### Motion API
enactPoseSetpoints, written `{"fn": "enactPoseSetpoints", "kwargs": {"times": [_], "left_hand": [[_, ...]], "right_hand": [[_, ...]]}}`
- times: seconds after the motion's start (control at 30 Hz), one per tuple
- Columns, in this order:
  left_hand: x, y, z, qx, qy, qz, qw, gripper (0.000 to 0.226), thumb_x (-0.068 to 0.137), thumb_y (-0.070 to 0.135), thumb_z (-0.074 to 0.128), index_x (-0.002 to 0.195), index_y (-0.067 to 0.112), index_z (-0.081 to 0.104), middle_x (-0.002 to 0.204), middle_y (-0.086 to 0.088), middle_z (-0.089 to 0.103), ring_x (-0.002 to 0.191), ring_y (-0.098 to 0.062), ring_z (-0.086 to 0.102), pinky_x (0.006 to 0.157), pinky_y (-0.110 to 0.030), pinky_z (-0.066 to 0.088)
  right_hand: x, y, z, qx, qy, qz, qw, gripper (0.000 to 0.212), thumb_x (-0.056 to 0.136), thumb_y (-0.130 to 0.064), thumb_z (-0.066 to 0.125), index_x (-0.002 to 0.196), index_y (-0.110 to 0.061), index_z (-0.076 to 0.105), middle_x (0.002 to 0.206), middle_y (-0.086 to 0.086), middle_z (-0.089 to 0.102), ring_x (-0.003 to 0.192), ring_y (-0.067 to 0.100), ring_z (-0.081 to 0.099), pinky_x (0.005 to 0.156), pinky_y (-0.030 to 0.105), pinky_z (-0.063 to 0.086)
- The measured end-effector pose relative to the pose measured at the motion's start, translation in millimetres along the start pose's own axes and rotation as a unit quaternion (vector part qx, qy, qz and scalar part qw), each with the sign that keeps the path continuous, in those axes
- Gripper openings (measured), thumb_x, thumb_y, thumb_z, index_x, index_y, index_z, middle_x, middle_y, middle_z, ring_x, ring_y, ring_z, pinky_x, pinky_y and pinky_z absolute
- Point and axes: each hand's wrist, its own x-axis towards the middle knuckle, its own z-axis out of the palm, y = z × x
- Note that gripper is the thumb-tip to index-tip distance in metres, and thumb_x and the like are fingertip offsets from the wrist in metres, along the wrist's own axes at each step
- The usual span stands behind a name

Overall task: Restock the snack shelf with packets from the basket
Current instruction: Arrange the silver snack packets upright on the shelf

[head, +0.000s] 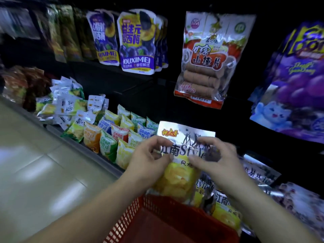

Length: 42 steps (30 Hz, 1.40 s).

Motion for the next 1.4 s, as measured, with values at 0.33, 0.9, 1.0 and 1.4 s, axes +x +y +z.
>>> {"fn": "enactPoseSetpoints", "kwargs": {"times": [0.33, 0.9, 1.0, 1.4], "left_hand": [[-19, 6, 7, -0.097, 0.016, -0.022, 0.995, 0.034, 0.09, 0.009, 0.077, 0.112, 0.034, 0.074, 0.093, -0.007, 0.072, 0.082, -0.028, 0.071, 0.081, -0.051, 0.062], [-7, -4, 13, -0.017, 0.111, 0.02, 0.993, 0.027, 0.093, 0.005, 0.072, 0.108, 0.027, 0.074, 0.076, 0.006, 0.062, 0.068, -0.029, 0.065, 0.061, -0.039, 0.058], [-11, 1, 14, -0.038, 0.089, 0.019, 0.995, 0.027, 0.092, 0.001, 0.071, 0.109, 0.023, 0.073, 0.09, 0.0, 0.066, 0.065, -0.012, 0.064, 0.062, -0.028, 0.057], [-28, -7, 20, -0.041, -0.029, -0.016, 0.999, 0.063, 0.089, 0.025, 0.079, 0.135, 0.06, 0.053, 0.097, -0.015, 0.058, 0.077, -0.03, 0.066, 0.077, -0.041, 0.06]], "right_hand": [[-13, 22, 5, 0.11, -0.029, -0.04, 0.993, 0.046, 0.088, -0.005, 0.078, 0.117, -0.041, 0.069, 0.118, -0.035, 0.066, 0.116, -0.018, 0.056, 0.087, 0.009, 0.05], [-5, 34, -1, -0.057, 0.052, -0.181, 0.98, 0.037, 0.093, -0.008, 0.072, 0.118, -0.036, 0.071, 0.107, -0.014, 0.049, 0.071, 0.013, 0.051, 0.064, 0.02, 0.043], [-7, 33, -2, -0.085, 0.061, -0.211, 0.972, 0.036, 0.096, -0.007, 0.068, 0.125, -0.029, 0.069, 0.108, -0.015, 0.045, 0.07, 0.01, 0.049, 0.06, 0.019, 0.039], [2, 26, -8, 0.099, 0.023, -0.046, 0.994, 0.038, 0.09, -0.027, 0.076, 0.122, -0.046, 0.067, 0.129, -0.02, 0.063, 0.123, 0.003, 0.061, 0.1, 0.033, 0.055]]}}
